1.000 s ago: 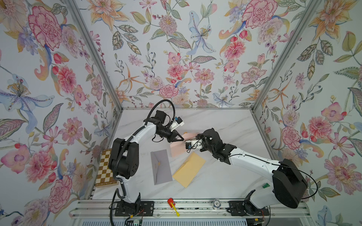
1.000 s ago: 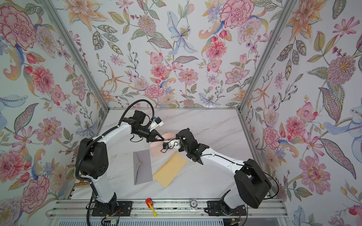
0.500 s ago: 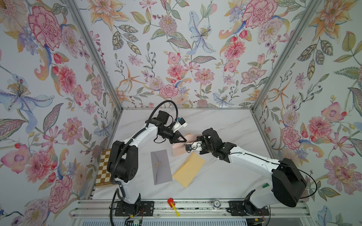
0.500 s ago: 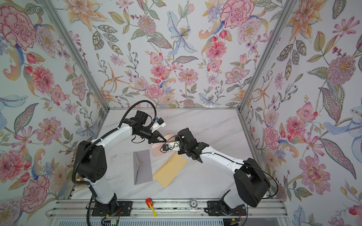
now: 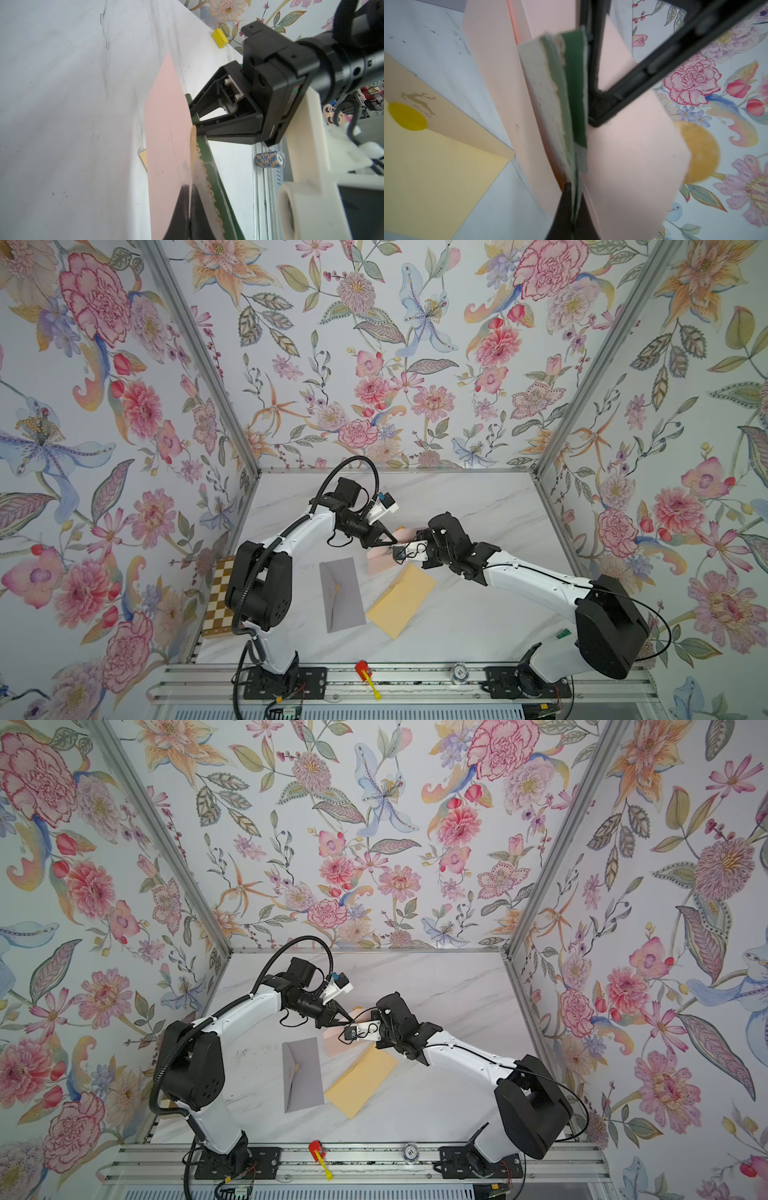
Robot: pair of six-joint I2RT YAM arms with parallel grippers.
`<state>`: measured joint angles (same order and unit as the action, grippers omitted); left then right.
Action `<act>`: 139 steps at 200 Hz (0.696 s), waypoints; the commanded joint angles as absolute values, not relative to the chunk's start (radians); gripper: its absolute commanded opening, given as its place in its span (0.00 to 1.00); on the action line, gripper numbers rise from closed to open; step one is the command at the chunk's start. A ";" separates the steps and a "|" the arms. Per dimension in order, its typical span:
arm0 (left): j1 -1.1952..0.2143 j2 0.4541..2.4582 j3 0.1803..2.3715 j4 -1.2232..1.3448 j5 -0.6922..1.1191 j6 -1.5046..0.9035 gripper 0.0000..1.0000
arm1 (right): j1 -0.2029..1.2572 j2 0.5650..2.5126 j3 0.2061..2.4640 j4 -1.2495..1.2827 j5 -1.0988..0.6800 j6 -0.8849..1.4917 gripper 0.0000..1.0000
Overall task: Fold the letter paper in half and place it into the envelope
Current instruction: Place the letter paper in the envelope.
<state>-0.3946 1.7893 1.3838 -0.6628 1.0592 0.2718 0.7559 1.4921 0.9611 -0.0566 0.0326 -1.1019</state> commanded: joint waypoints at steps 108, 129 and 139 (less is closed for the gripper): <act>-0.423 1.735 1.355 -0.629 1.048 0.239 0.00 | 0.805 1.561 1.008 -0.186 0.161 -1.137 0.00; -0.426 1.732 1.350 -0.626 1.046 0.235 0.00 | 0.813 1.575 1.017 -0.184 0.147 -1.125 0.00; -0.428 1.733 1.348 -0.626 1.046 0.235 0.00 | 0.818 1.584 1.024 -0.188 0.155 -1.126 0.00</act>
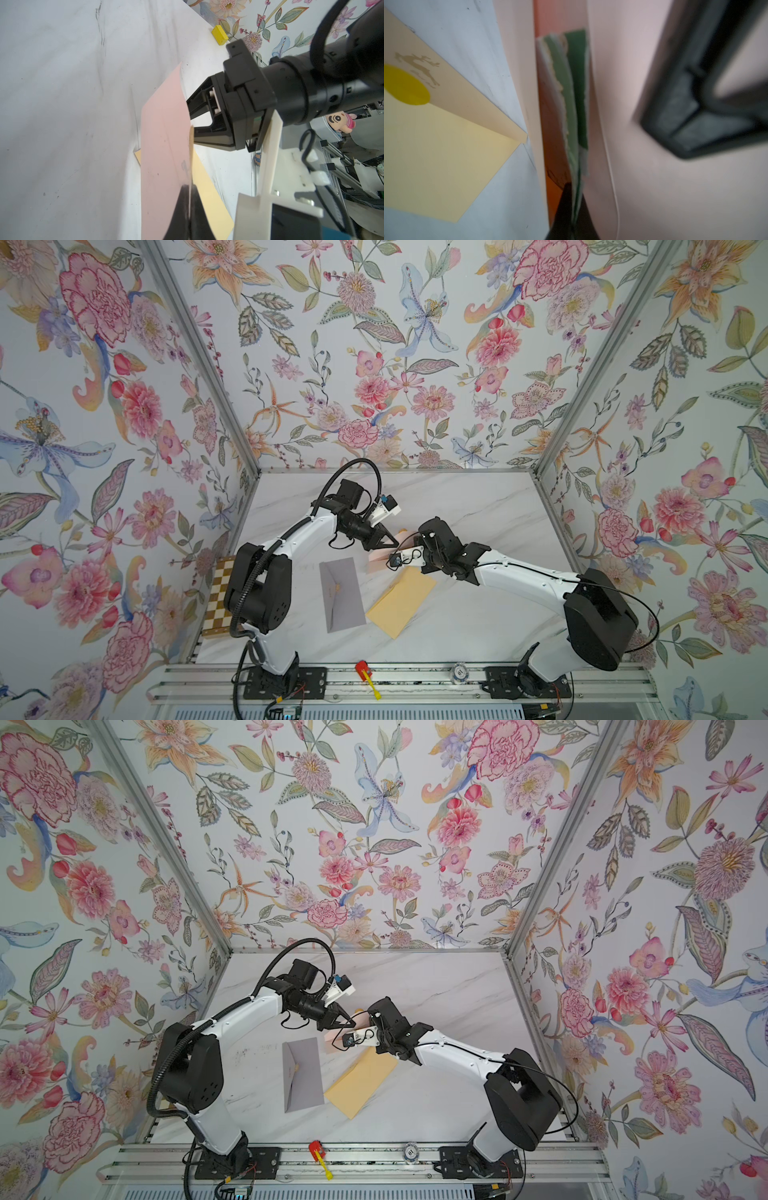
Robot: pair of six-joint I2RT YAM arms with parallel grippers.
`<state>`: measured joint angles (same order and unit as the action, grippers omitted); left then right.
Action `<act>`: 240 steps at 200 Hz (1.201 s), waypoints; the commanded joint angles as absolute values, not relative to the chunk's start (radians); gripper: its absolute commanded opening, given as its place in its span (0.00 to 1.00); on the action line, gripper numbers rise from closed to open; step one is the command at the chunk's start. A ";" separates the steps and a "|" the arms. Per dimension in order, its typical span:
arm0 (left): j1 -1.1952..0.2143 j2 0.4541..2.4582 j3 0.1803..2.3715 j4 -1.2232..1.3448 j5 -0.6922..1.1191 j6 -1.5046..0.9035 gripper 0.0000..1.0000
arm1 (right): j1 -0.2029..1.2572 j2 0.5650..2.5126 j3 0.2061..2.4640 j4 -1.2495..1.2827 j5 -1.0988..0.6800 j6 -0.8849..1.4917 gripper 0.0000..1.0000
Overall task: Fold the letter paper in half and place it into the envelope
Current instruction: Place the letter paper in the envelope.
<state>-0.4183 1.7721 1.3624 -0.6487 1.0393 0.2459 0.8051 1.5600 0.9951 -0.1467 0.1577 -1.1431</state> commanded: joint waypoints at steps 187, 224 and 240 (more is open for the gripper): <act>-0.442 1.664 1.267 -0.498 1.011 0.141 0.00 | 0.824 1.342 0.932 -0.200 0.024 -1.025 0.49; -0.443 1.601 1.199 -0.397 1.047 0.057 0.00 | 0.787 1.195 0.897 -0.226 -0.195 -0.903 0.50; -0.443 1.555 1.151 -0.360 1.053 0.029 0.00 | 0.761 1.134 0.884 -0.237 -0.309 -0.838 0.50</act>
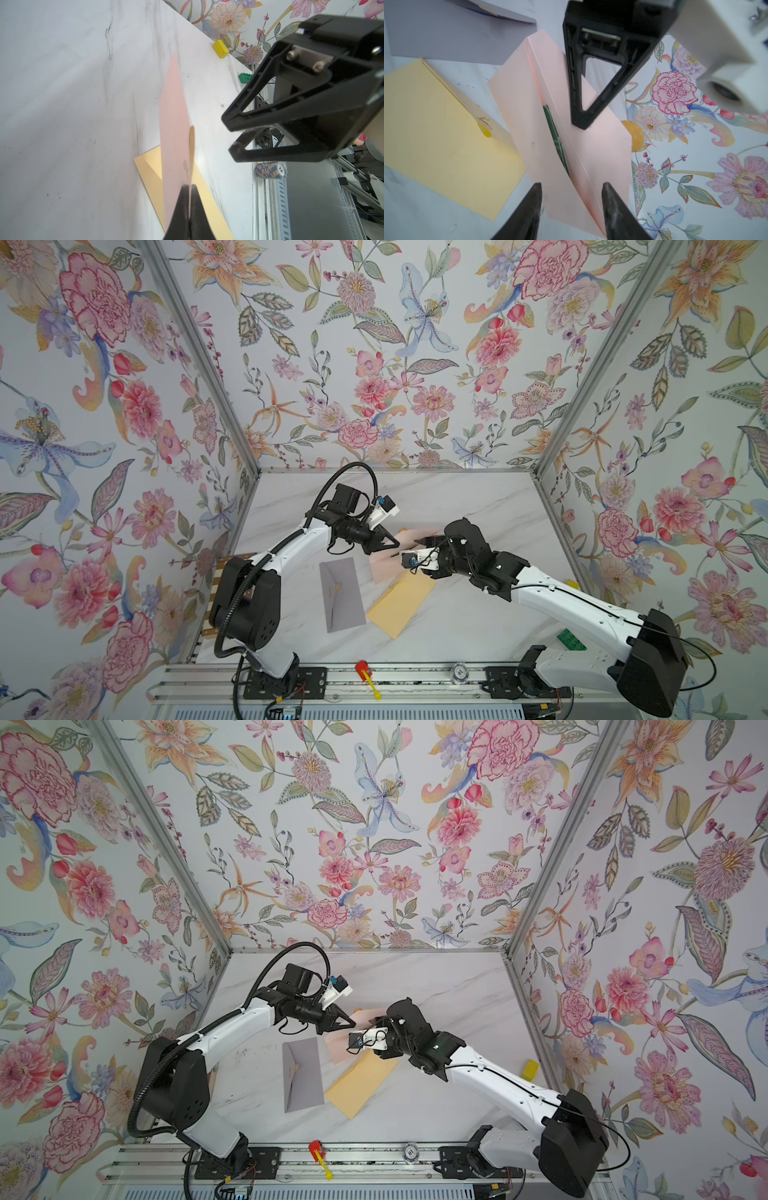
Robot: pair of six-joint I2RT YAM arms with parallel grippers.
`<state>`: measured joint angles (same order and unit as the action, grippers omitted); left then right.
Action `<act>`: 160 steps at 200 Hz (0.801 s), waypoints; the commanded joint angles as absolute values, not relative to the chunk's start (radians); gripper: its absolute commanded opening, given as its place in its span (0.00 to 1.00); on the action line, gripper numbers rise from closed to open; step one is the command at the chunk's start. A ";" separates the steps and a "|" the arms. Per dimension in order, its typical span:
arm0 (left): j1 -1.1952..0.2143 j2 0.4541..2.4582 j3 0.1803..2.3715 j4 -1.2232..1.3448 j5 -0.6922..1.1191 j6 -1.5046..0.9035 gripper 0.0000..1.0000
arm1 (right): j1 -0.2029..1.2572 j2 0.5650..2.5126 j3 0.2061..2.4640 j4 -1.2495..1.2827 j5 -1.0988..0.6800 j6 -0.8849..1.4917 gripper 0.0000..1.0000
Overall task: Fold the letter paper in half and place it into the envelope
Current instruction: Place the letter paper in the envelope, then place the envelope inside the envelope.
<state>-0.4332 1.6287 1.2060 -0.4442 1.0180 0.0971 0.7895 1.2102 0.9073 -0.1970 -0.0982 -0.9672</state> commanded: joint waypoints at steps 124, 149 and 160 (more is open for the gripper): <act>-0.432 1.463 0.945 -0.178 1.035 -0.088 0.00 | 0.730 1.072 0.770 -0.199 -0.534 -0.554 0.48; -0.420 1.490 0.938 -0.179 1.032 -0.082 0.00 | 0.730 1.074 0.748 -0.178 -0.526 -0.531 0.49; -0.416 1.498 0.930 -0.174 1.029 -0.082 0.00 | 0.731 1.076 0.744 -0.178 -0.520 -0.526 0.49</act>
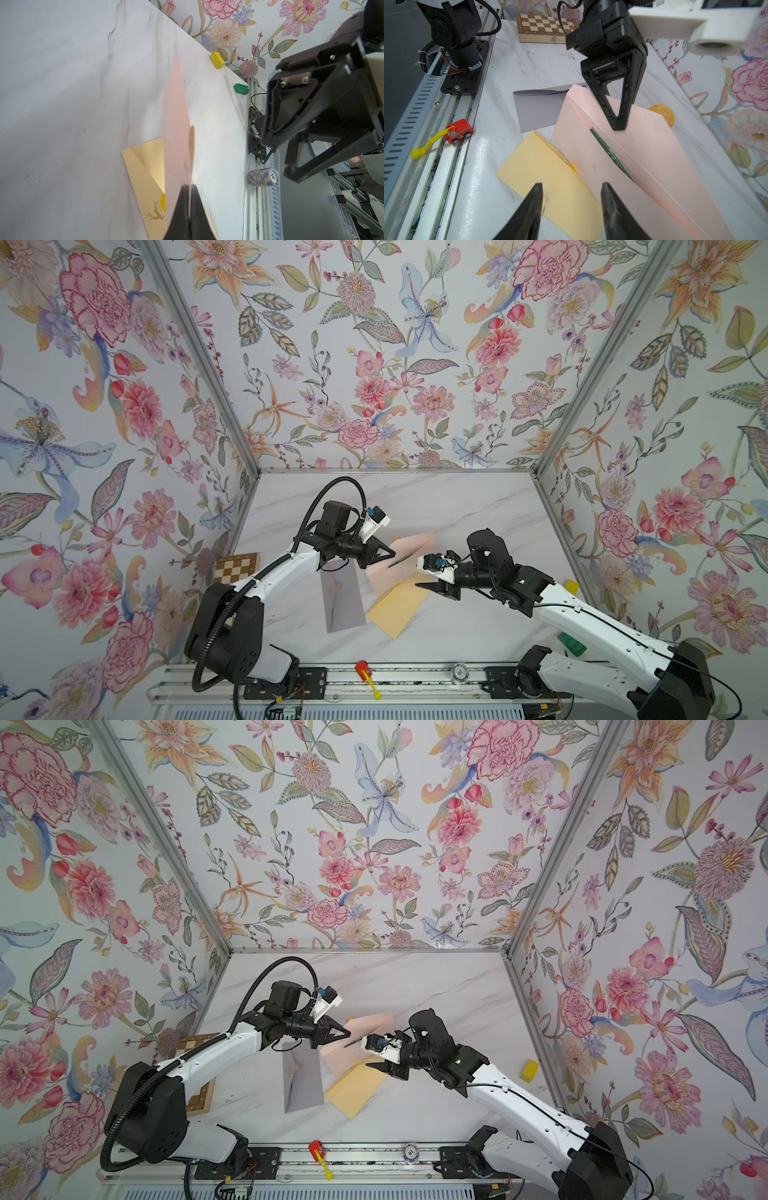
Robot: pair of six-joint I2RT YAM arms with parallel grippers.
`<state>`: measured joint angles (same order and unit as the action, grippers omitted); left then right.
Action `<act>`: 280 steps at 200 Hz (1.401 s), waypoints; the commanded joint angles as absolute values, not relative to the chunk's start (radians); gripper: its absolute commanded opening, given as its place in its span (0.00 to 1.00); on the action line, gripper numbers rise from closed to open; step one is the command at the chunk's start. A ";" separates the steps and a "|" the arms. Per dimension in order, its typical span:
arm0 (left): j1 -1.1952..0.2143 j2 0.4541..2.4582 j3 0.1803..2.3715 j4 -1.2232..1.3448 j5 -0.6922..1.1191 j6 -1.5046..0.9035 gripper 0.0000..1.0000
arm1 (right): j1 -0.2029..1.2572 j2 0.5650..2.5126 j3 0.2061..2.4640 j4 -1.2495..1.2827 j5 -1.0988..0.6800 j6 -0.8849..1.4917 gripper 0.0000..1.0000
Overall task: Fold the letter paper in half and place it into the envelope
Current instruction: Place the envelope inside the envelope.
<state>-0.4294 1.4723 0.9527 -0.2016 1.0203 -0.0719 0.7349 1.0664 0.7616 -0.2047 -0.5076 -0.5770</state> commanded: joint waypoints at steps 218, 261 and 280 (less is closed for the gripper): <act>-0.403 1.548 0.754 0.017 0.928 -0.212 0.00 | 0.845 1.516 0.662 0.100 -0.345 -0.027 0.12; -0.404 1.555 0.740 0.019 0.906 -0.215 0.00 | 0.853 1.607 0.667 0.124 -0.299 0.027 0.10; -0.404 1.555 0.732 0.020 0.898 -0.215 0.01 | 0.857 1.643 0.669 0.124 -0.276 0.047 0.07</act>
<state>-0.4122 1.5406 0.7540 0.0067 0.9226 -0.2028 0.8497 1.6035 0.6605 0.1051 -0.3244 -0.0021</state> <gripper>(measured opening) 0.049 0.084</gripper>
